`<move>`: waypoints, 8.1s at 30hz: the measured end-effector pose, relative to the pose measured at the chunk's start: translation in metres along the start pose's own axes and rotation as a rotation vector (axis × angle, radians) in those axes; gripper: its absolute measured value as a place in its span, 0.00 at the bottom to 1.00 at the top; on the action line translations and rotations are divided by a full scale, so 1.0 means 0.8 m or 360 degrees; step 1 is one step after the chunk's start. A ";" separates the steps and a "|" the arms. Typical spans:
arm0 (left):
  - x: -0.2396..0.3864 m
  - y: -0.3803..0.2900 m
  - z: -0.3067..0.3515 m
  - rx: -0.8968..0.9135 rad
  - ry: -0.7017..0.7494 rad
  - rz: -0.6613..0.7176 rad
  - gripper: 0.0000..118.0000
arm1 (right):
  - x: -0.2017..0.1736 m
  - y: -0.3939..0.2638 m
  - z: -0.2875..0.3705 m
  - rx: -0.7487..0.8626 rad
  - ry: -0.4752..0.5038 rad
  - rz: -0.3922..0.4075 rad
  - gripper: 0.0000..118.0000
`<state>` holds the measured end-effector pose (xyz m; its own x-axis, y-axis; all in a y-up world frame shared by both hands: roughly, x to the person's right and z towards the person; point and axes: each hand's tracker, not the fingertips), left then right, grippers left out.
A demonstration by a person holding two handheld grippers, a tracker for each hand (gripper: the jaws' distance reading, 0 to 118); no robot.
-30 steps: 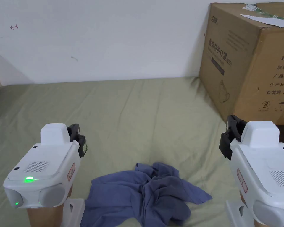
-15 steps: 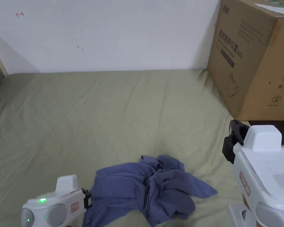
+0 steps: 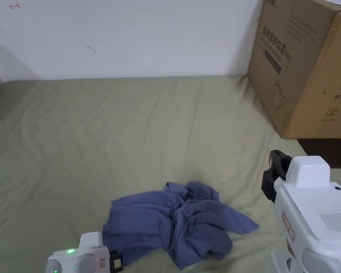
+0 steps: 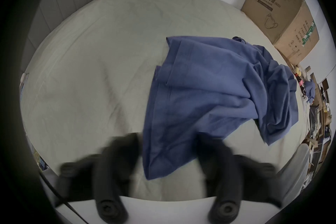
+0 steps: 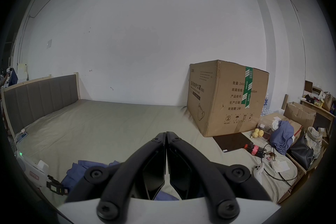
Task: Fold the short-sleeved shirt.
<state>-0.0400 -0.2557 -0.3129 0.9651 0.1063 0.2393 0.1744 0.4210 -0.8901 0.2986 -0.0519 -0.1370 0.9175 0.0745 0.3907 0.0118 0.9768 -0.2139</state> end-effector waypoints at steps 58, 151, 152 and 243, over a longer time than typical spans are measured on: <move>-0.037 0.343 0.259 0.1009 -0.0133 0.0005 0.02 | 0.109 0.184 -0.185 -0.0285 0.0092 -0.0126 0.04; -0.113 0.026 0.151 0.0456 0.0200 0.0075 0.92 | 0.044 -0.111 -0.020 -0.0841 -0.0076 -0.0182 0.81; -0.104 0.036 0.165 0.0546 0.0220 0.0032 0.92 | 0.043 -0.092 -0.019 -0.0765 -0.0071 -0.0166 0.81; -0.014 0.342 -0.013 0.0532 0.0067 -0.0307 0.00 | 0.046 -0.139 -0.330 -0.1083 -0.0094 -0.0125 0.02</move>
<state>-0.0012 -0.1510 -0.5629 0.9292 -0.0379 0.3677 0.2871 0.7006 -0.6532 0.4358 -0.2106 -0.3352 0.8808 0.0385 0.4719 0.3419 0.6379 -0.6901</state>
